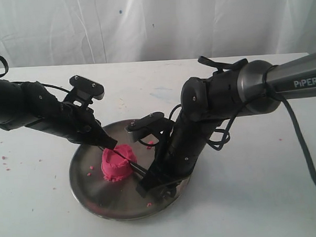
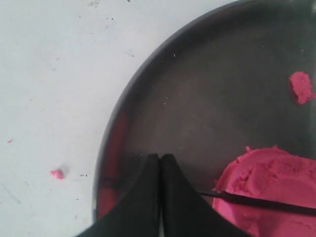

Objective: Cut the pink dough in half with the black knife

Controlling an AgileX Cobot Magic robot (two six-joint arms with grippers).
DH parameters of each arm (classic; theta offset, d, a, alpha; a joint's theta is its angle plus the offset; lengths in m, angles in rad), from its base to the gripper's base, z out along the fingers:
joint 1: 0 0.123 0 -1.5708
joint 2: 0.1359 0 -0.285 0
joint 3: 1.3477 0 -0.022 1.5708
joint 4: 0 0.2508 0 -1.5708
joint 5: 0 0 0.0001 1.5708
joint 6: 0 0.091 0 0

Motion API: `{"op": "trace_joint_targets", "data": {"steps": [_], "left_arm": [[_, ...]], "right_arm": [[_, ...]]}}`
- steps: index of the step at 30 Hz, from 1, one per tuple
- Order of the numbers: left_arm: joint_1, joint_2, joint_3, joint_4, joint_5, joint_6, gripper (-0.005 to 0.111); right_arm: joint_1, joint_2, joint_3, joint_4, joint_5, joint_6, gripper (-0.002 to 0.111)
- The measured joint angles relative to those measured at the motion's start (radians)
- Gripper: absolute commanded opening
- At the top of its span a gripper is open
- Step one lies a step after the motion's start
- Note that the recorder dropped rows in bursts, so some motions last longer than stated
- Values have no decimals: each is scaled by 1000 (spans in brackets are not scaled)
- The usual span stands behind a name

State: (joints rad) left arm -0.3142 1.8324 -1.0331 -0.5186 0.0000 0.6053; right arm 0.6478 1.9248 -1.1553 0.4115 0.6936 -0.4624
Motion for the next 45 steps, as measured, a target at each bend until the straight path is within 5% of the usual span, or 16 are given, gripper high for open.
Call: {"op": "trace_joint_targets", "data": {"steps": [45], "left_arm": [[0, 121, -53, -18, -37, 0, 0]], "right_arm": [[0, 35, 0, 17, -31, -19, 0]]}}
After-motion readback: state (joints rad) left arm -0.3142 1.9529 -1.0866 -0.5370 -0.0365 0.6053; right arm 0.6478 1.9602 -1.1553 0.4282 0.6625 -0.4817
